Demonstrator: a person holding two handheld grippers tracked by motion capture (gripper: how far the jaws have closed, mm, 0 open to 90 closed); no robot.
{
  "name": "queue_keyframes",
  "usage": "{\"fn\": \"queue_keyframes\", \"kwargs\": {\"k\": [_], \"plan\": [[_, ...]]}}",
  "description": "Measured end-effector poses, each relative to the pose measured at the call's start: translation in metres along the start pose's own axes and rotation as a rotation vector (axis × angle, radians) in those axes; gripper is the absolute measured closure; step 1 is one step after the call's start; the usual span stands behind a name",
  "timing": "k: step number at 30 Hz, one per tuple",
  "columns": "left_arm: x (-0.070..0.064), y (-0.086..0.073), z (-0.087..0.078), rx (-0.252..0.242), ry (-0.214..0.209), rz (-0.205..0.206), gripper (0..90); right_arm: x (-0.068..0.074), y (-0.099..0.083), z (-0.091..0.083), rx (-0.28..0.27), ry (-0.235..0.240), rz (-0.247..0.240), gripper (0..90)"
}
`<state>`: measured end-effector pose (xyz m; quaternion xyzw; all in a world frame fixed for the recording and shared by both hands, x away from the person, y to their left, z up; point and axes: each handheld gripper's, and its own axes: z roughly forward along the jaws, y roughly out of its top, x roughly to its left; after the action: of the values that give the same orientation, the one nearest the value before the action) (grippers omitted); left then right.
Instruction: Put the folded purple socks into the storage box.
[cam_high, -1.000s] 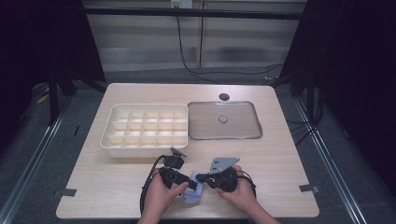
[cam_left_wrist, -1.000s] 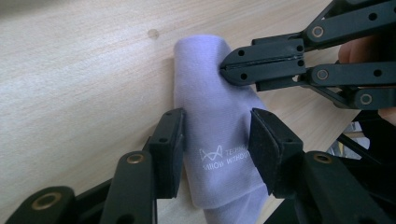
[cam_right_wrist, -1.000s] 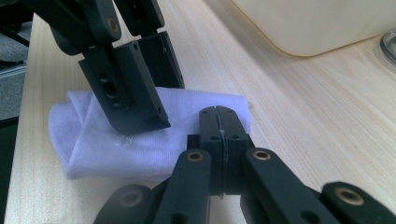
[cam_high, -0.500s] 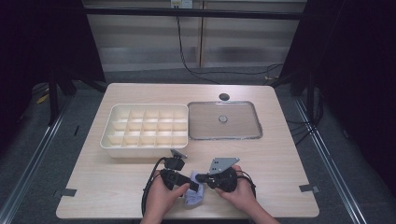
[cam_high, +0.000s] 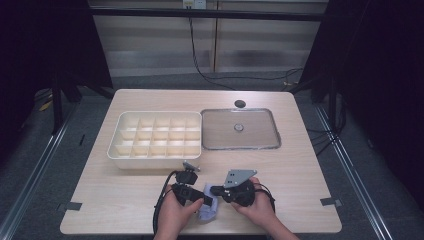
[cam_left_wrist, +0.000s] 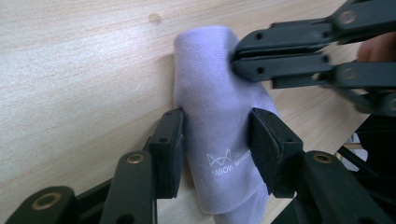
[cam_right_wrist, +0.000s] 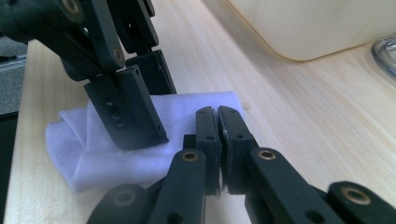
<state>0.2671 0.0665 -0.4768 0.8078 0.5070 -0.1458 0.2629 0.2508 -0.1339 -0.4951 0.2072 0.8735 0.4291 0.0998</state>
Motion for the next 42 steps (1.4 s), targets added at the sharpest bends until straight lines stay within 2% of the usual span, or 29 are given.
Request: {"fn": "queue_keyframes", "kwargs": {"k": [1, 2, 5, 13, 15, 20, 23, 25, 27, 32, 36, 38, 42], "plan": [[0.001, 0.0, -0.001, 0.011, -0.008, 0.008, 55.3, 0.0, 0.0, -0.002, 0.0, -0.001, 0.006, 87.4], [0.001, 0.0, 0.0, -0.001, -0.007, -0.007, 55.3, -0.001, 0.0, -0.004, 0.001, -0.003, 0.004, 87.5], [0.002, -0.001, 0.0, 0.003, -0.019, -0.014, 55.4, -0.003, -0.001, -0.011, 0.0, -0.004, 0.006, 87.6], [0.002, -0.001, -0.001, 0.006, -0.007, -0.007, 55.5, -0.006, -0.001, -0.025, 0.014, -0.01, 0.007, 87.6], [0.002, -0.001, 0.0, 0.0, -0.006, -0.01, 55.6, -0.006, -0.005, -0.028, 0.033, -0.005, -0.003, 87.6], [0.002, -0.001, 0.0, 0.0, -0.006, -0.01, 55.6, -0.006, -0.02, -0.035, 0.055, 0.017, 0.021, 87.6], [0.001, 0.0, 0.001, -0.002, -0.009, -0.015, 55.6, -0.003, -0.024, -0.033, 0.048, 0.049, 0.042, 87.5], [0.001, 0.0, 0.001, 0.005, -0.01, -0.005, 55.6, 0.001, -0.024, -0.029, 0.055, 0.07, 0.034, 87.6], [0.0, 0.0, 0.001, 0.003, -0.014, -0.014, 55.6, 0.005, -0.024, -0.024, 0.069, 0.085, 0.006, 87.5], [0.001, 0.001, 0.001, 0.01, -0.023, -0.019, 55.5, 0.009, -0.024, -0.016, 0.077, 0.11, 0.004, 87.4], [0.001, 0.001, 0.001, 0.015, -0.02, -0.009, 54.7, 0.013, -0.021, -0.012, 0.07, 0.119, -0.009, 88.5], [0.0, 0.002, 0.001, 0.016, -0.021, -0.016, 54.4, 0.013, -0.02, -0.01, 0.067, 0.117, -0.022, 89.0], [0.0, 0.002, 0.002, 0.013, -0.038, -0.03, 54.3, 0.012, -0.021, -0.009, 0.056, 0.124, -0.014, 89.7]]}}
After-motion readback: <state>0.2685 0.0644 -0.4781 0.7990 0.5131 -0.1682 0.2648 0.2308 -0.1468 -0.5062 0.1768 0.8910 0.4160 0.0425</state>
